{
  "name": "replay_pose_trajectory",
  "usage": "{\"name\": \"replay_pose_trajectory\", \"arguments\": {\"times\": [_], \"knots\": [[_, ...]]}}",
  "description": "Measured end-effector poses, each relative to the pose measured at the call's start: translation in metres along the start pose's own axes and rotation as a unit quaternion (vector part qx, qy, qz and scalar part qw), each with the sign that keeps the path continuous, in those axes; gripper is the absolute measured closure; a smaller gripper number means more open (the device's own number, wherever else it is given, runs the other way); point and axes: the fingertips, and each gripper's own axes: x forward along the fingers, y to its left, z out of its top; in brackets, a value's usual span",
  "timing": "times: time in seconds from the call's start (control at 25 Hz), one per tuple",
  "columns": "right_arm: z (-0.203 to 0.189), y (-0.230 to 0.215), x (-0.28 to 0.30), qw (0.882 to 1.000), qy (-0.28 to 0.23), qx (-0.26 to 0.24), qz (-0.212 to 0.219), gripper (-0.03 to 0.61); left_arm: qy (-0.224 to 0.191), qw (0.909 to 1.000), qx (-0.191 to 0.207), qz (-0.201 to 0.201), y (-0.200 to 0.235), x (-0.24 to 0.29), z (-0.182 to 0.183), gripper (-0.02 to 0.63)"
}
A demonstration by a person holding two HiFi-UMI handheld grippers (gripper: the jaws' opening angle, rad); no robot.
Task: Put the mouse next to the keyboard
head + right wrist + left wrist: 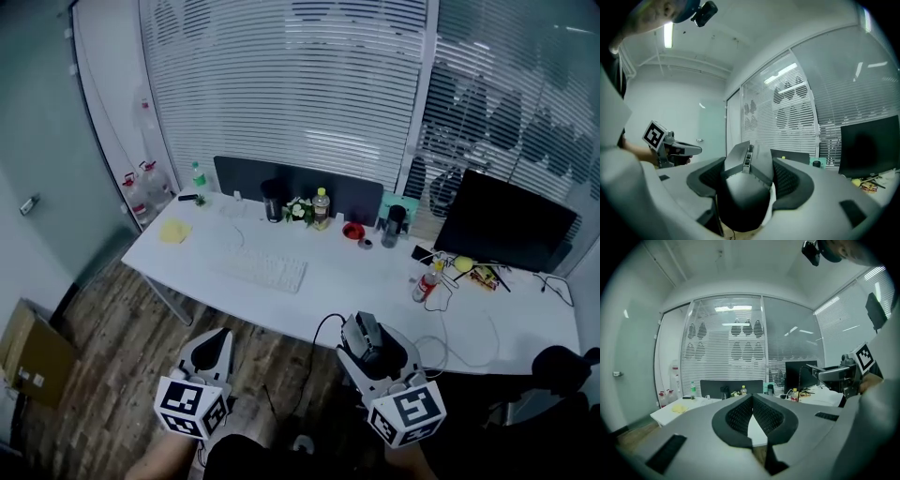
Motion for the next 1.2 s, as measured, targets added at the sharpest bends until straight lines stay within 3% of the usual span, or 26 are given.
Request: {"name": "replay_pose_trajectory", "arguments": {"times": [0.36,0.88,1.2], "knots": [[0.004,-0.004,0.050,1.000,0.005,-0.017,-0.016,0.275,-0.021,0.9994,0.003,-0.028,0.044,0.057,0.011,0.586],[0.030,0.017,0.151,0.996,0.011,-0.010,-0.090,0.275,-0.033,0.9911,0.016,-0.128,0.129,0.140,0.030,0.586],[0.032,0.021,0.187,0.991,0.025,-0.006,-0.130,0.275,-0.032,0.9873,0.007,-0.156,0.161,0.172,0.026,0.586]]}}
